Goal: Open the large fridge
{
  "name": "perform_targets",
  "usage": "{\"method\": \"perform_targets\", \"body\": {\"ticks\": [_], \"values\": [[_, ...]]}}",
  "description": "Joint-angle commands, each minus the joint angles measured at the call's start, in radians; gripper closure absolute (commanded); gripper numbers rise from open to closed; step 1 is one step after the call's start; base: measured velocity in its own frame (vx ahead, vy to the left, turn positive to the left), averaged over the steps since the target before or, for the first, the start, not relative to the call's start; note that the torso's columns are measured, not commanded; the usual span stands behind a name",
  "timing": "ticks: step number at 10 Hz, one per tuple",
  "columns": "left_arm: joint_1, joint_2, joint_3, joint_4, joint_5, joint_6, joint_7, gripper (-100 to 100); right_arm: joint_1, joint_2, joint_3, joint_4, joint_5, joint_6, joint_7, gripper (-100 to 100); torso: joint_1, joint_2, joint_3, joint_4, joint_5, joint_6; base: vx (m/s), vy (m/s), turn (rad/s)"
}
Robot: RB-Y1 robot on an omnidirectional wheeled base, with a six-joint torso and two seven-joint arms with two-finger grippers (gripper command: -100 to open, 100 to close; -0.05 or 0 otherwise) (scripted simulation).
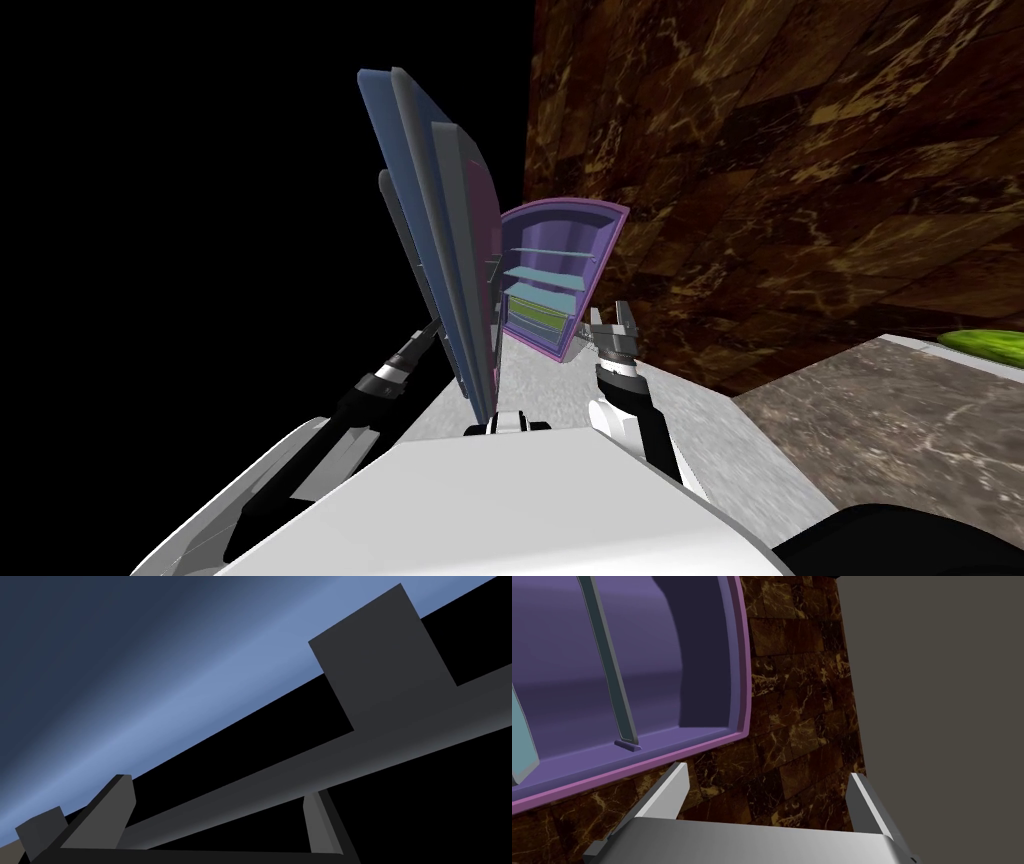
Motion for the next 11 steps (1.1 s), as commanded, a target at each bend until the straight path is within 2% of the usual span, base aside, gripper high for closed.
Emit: {"method": "perform_targets", "body": {"ticks": [1, 2, 4, 5, 7, 11], "values": [[0.01, 0.004, -0.039, -0.001, -0.002, -0.007, 0.004, 100, 0.0, 0.0, 0.0, 0.0, 0.0, 0.0, 0.0, 0, 0.001, -0.001, 0.0, 0.0, 0.0, 0.001, 0.002, -0.033, 0.019], [0.0, 0.019, -0.021, 0.006, 0.003, -0.027, 0.007, 100, 0.0, 0.0, 0.0, 0.0, 0.0, 0.0, 0.0, 0, 0.002, -0.001, -0.001, 0.0, 0.001, 0.001, -0.02, 0.168, -0.141], [0.0, 0.019, -0.021, 0.006, 0.003, -0.027, 0.007, 100, 0.0, -0.001, 0.0, 0.0, 0.0, 0.0, 0.0, 0, 0.005, -0.001, -0.001, 0.003, -0.001, 0.002, 0.002, 0.222, -0.045], [0.006, 0.019, 0.01, -0.027, 0.013, 0.006, 0.012, -100, 0.0, 0.0, 0.0, 0.0, 0.0, 0.0, 0.0, 0, 0.001, -0.001, -0.002, 0.004, -0.002, -0.002, 0.025, 0.1, 0.089], [0.022, 0.028, 0.019, -0.066, 0.023, 0.024, 0.02, -100, 0.0, 0.0, 0.0, 0.0, 0.0, 0.0, 0.0, 0, 0.009, -0.011, -0.01, 0.007, -0.004, -0.002, 0.018, 0.021, 0.074], [0.038, 0.037, 0.028, -0.106, 0.034, 0.042, 0.029, -100, 0.0, 0.0, 0.0, 0.0, 0.0, 0.0, 0.0, 0, 0.014, -0.015, -0.014, 0.01, -0.005, 0.0, 0.008, 0.005, 0.032]]}}
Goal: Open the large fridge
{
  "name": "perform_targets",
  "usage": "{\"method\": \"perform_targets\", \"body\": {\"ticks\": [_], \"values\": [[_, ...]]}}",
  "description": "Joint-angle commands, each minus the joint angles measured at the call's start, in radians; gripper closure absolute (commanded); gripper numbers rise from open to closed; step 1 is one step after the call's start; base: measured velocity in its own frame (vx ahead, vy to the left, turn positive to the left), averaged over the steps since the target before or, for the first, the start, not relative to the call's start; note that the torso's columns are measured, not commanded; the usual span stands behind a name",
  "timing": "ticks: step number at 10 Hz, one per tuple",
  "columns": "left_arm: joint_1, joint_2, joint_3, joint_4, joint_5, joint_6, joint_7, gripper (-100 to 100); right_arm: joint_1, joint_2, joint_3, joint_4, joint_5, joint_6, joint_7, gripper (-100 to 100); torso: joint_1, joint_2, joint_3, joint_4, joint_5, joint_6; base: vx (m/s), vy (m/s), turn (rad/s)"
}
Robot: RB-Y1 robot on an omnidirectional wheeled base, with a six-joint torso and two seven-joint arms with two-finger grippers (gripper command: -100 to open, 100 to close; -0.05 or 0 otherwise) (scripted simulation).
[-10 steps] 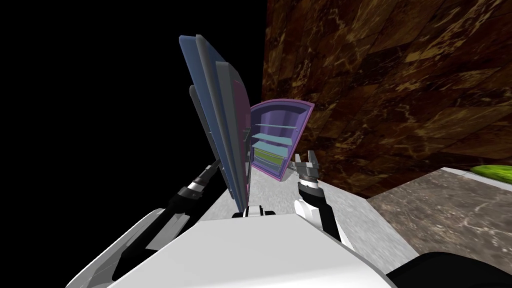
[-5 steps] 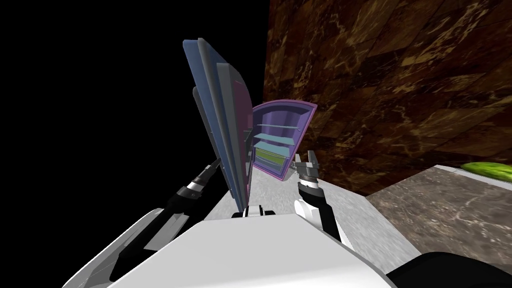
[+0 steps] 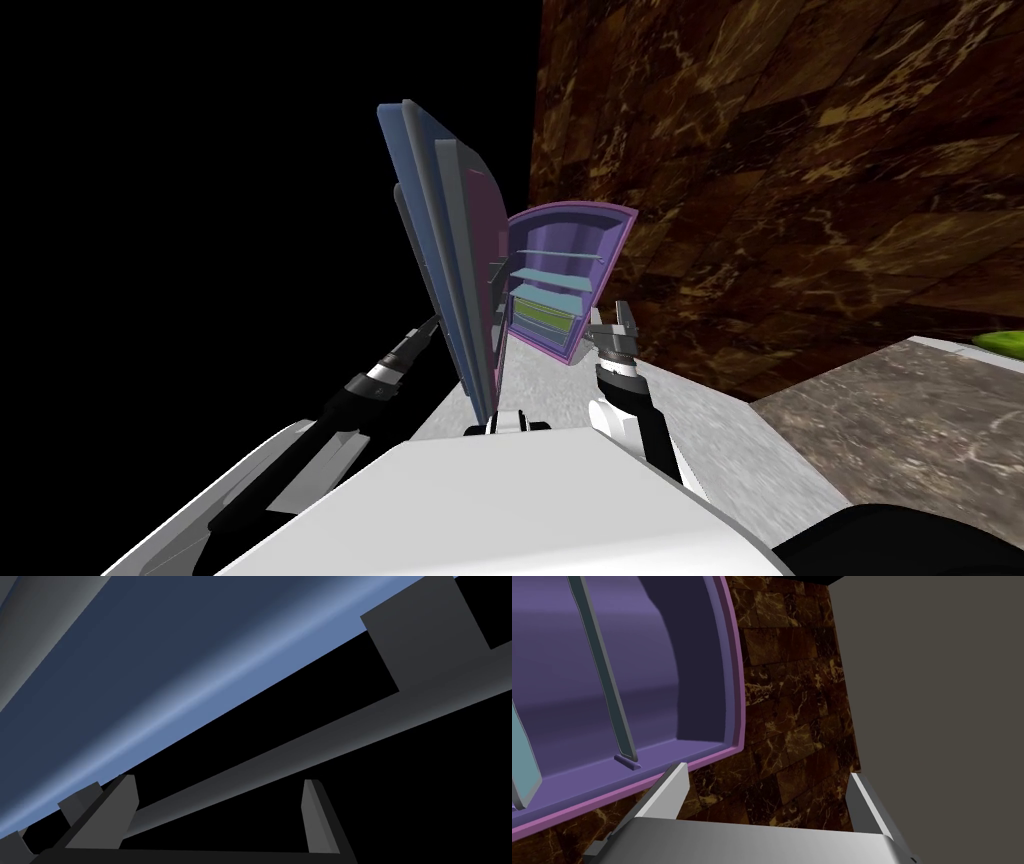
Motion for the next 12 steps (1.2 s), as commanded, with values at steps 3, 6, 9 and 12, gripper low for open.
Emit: {"method": "perform_targets", "body": {"ticks": [3, 6, 9, 12], "values": [[0.022, 0.011, 0.003, -0.084, 0.012, 0.018, 0.009, -100, 0.0, 0.0, 0.0, 0.0, 0.0, 0.0, 0.0, 0, -0.001, 0.001, 0.001, 0.0, 0.0, -0.001, 0.014, 0.029, 0.043], [0.033, 0.019, 0.015, -0.106, 0.022, 0.047, 0.017, -100, 0.0, 0.0, 0.0, 0.0, 0.0, 0.0, 0.0, 0, 0.005, -0.004, -0.002, -0.003, 0.003, -0.003, 0.018, 0.024, 0.056], [0.033, 0.018, 0.013, -0.109, 0.022, 0.046, 0.017, 0, 0.0, 0.0, 0.0, 0.0, 0.0, 0.0, 0.0, 0, 0.023, -0.018, -0.011, -0.01, 0.01, -0.006, -0.002, -0.002, 0.0], [0.033, 0.018, 0.013, -0.109, 0.022, 0.046, 0.017, 0, 0.0, 0.0, 0.0, 0.0, 0.0, 0.0, 0.0, 0, 0.021, -0.016, -0.009, -0.009, 0.01, -0.006, 0.0, 0.0, 0.0]]}}
